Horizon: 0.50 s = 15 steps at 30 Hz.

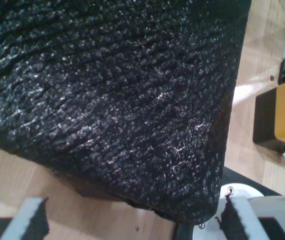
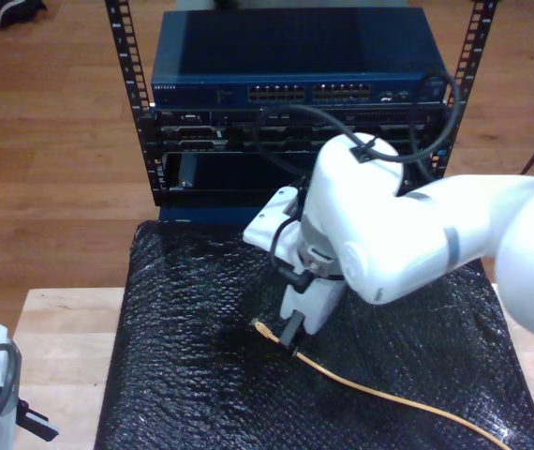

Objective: Grab the cable and plug it in

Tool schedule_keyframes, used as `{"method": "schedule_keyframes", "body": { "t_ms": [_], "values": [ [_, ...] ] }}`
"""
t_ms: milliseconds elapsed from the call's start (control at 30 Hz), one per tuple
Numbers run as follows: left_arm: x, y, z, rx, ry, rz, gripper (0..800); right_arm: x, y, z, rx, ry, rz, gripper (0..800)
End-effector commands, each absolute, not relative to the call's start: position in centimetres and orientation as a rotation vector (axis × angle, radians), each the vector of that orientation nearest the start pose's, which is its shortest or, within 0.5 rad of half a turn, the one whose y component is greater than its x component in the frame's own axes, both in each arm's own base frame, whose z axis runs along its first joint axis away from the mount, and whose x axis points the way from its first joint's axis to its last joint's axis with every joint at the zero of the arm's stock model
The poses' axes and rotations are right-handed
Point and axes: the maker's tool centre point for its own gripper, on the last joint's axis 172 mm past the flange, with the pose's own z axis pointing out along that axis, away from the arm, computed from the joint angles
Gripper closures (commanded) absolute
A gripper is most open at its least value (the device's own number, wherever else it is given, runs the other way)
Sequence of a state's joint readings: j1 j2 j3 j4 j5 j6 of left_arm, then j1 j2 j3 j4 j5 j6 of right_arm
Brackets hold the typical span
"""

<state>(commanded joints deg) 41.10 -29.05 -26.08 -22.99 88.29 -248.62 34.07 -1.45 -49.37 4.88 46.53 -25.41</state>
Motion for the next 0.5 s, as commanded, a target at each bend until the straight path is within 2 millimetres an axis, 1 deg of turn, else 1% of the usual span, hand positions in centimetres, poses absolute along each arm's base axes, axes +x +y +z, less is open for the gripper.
{"method": "schedule_keyframes", "body": {
  "t_ms": [67,133,167,333,500],
  "values": [
    [19.1,2.9,16.0,2.118,-1.289,0.309,0,37.3,27.4,13.1,-2.701,-1.464,-0.1,80],
    [19.3,3.0,15.9,2.126,-1.29,0.311,0,37.6,28.0,12.8,-2.697,-1.468,-0.092,104],
    [19.3,3.0,16.0,2.129,-1.291,0.314,0,37.7,28.2,12.3,-2.7,-1.466,-0.078,114],
    [19.5,3.0,16.0,2.128,-1.287,0.321,0,38.1,28.5,10.2,-2.728,-1.426,-0.015,121],
    [19.4,2.9,16.0,2.127,-1.286,0.32,0,38.0,28.4,8.8,-2.737,-1.414,0.027,120]
  ]
}}
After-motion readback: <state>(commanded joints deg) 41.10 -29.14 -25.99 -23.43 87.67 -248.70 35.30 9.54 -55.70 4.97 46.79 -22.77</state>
